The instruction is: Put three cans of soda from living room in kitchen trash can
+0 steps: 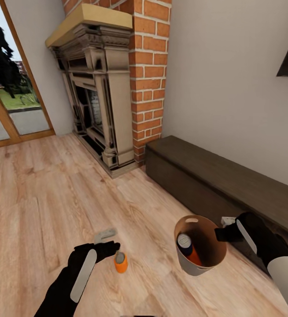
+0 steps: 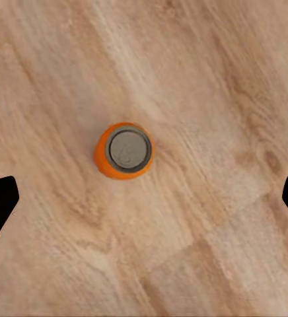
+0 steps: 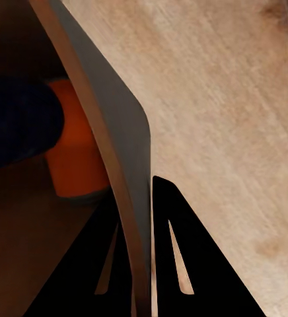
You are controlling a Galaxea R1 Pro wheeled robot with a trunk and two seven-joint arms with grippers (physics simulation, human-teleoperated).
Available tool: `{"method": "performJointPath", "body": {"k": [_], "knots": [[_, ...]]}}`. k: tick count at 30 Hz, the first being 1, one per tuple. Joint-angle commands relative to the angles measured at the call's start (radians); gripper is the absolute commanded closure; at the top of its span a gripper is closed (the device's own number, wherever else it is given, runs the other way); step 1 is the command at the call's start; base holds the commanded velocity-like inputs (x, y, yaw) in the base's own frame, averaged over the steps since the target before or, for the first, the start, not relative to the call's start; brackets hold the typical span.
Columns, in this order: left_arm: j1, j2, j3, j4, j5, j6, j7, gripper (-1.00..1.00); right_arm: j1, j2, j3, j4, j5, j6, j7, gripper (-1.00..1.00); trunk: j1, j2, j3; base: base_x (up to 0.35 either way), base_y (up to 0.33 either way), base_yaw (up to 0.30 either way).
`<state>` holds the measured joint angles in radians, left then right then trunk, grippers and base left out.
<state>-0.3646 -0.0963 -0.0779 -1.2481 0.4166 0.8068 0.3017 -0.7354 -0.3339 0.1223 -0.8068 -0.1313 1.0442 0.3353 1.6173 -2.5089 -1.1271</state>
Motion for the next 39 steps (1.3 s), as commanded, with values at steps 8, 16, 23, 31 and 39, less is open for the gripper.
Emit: {"method": "performJointPath", "body": {"k": [8, 16, 23, 31, 39], "knots": [[-0.087, -0.009, -0.004, 0.244, 0.001, -0.003, -0.001, -1.00, 0.002, 0.001, 0.007, -0.010, -0.021, 0.003, 0.009, 1.00, 0.000, 0.000, 0.000, 0.345, 0.000, 0.000], [-0.104, -0.012, -0.006, 0.347, 0.002, -0.015, -0.008, -1.00, 0.001, -0.002, 0.011, -0.027, -0.019, 0.003, 0.111, 1.00, 0.000, 0.000, 0.000, 0.311, 0.000, 0.000], [-0.114, -0.028, -0.006, 0.353, 0.008, -0.012, -0.002, -1.00, 0.002, -0.002, 0.011, -0.027, -0.018, 0.003, 0.136, 1.00, 0.001, -0.001, -0.008, 0.039, 0.000, 0.000], [-0.183, -0.029, -0.006, 0.510, 0.004, -0.063, 0.002, -1.00, 0.000, -0.006, 0.012, -0.046, -0.019, 0.003, 0.141, 1.00, 0.004, -0.002, -0.039, 0.001, 0.000, 0.000], [-0.189, -0.027, -0.015, 0.554, -0.001, -0.082, -0.007, -1.00, -0.014, -0.003, 0.014, -0.061, -0.020, 0.003, 0.143, 1.00, 0.008, -0.004, -0.069, 0.000, 0.000, 0.000]]}}
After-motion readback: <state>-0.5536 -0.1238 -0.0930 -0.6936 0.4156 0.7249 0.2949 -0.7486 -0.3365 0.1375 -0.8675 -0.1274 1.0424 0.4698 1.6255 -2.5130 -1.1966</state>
